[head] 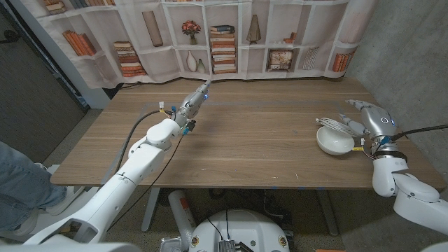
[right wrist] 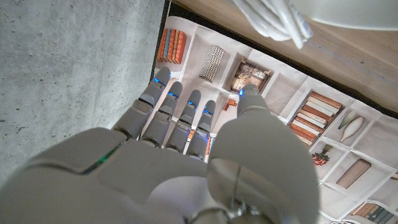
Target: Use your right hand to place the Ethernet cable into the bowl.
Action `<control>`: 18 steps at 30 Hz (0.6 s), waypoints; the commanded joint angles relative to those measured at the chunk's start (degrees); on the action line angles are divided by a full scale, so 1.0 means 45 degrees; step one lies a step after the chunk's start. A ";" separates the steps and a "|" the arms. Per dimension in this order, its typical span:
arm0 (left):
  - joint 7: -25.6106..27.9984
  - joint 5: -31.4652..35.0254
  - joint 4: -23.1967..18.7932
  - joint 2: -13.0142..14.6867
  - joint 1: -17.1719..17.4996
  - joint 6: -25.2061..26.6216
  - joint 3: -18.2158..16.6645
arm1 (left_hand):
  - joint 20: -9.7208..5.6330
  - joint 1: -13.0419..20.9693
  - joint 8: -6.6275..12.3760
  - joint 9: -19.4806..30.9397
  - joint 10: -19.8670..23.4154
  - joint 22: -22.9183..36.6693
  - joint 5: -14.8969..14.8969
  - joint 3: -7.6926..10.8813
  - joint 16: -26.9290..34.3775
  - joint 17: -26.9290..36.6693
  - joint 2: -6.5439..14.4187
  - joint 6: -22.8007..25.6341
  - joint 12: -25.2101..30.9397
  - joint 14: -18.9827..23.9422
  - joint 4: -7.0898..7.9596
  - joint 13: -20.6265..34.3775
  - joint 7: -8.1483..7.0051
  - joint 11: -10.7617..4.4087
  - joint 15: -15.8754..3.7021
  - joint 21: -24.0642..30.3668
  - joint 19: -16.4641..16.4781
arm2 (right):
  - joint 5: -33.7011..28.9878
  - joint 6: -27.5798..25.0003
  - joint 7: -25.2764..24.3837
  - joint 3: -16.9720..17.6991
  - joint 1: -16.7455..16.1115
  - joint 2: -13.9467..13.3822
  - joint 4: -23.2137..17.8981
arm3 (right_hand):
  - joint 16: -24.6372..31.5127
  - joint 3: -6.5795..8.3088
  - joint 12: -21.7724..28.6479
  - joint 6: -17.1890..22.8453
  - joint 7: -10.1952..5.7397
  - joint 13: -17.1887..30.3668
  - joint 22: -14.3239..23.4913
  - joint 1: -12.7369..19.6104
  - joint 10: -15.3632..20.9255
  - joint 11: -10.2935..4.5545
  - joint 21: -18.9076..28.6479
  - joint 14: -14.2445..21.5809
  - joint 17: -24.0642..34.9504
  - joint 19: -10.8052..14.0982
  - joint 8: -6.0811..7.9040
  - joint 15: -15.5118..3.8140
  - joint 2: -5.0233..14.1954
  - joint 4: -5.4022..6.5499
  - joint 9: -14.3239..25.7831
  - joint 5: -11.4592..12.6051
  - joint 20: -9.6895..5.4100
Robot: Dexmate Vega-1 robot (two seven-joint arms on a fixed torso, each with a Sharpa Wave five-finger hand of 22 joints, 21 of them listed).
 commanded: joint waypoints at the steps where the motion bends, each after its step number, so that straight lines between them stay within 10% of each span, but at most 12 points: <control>1: -0.0193 -0.0162 0.0410 -0.0037 -0.0119 -0.0217 -0.0120 | 0.0073 0.0090 0.0012 0.0041 -0.1040 0.0033 -0.0002 -0.0062 0.0002 0.0020 0.0008 -0.0329 -0.0018 -0.2273 0.0023 0.0006 0.0052 -0.0031 0.0028 0.0013 -0.3680 | -0.0266 -0.0274 0.0319 0.0046 0.0016 -0.0011 -0.0551 | 0.0103 0.0042 0.0076 0.0004 0.0097 0.0040 0.0036 -0.0099 0.0041 0.0051 -0.0051 -0.0088 -0.0015 0.0086 0.0057 -0.0362 0.0005 0.0082 0.0070 0.0075 0.0010; 18: -0.0345 -0.0244 0.0610 -0.0015 -0.0180 -0.0440 -0.0263 | 0.0058 0.0107 0.0011 0.0042 -0.1049 0.0034 -0.0009 -0.0094 0.0004 0.0020 0.0024 -0.0329 -0.0020 -0.2272 0.0022 0.0006 0.0045 -0.0008 0.0025 0.0013 -0.3703 | -0.0721 -0.0240 0.0092 -0.0011 0.0261 0.0398 -0.1049 | 0.0103 0.0049 0.0109 0.0032 0.0176 0.0031 0.0034 -0.0209 0.0047 0.0116 -0.0108 -0.0214 -0.0060 -0.0002 0.0104 -0.0250 0.0093 0.0141 0.0055 0.0096 0.0013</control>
